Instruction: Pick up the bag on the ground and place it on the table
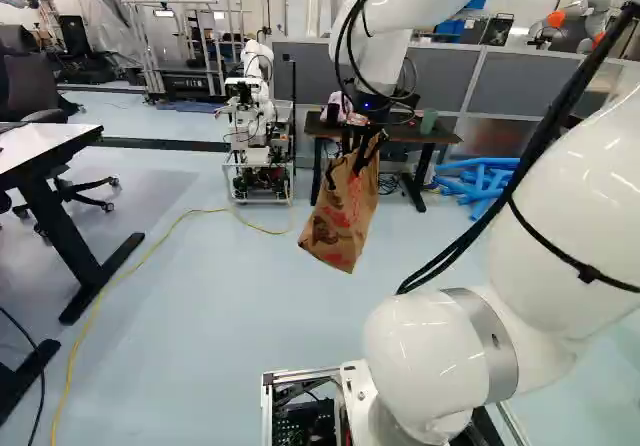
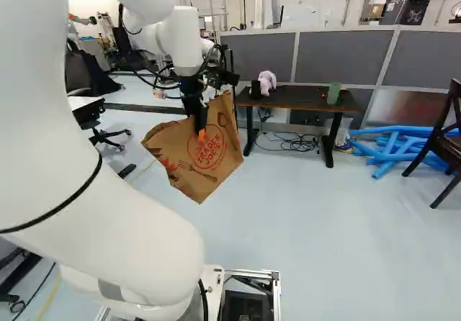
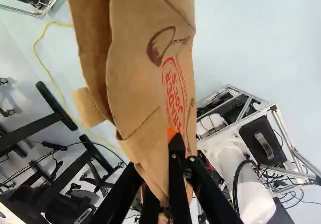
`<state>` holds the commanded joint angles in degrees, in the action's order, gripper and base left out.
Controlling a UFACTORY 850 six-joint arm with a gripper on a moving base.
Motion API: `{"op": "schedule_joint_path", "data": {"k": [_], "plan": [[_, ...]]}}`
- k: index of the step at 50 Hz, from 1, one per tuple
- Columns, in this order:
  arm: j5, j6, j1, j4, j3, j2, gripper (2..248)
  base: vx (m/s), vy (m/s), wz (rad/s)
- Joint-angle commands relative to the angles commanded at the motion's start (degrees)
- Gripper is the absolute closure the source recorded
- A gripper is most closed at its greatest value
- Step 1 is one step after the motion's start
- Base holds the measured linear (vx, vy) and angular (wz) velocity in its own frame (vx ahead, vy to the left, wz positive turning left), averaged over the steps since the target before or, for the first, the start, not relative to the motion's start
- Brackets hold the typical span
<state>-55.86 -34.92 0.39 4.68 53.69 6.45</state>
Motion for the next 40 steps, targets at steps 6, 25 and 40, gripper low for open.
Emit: {"op": "schedule_joint_path", "data": {"k": [6,25,40], "plan": [[-1.16,0.0,-0.01,-0.64,1.3,-0.12,229,0.0,0.0,0.0],[-5.22,0.0,-0.03,-2.61,5.09,-0.2,229,0.0,0.0,0.0],[-6.09,0.0,-0.04,-3.03,6.32,0.08,229,0.0,0.0,0.0]]}}
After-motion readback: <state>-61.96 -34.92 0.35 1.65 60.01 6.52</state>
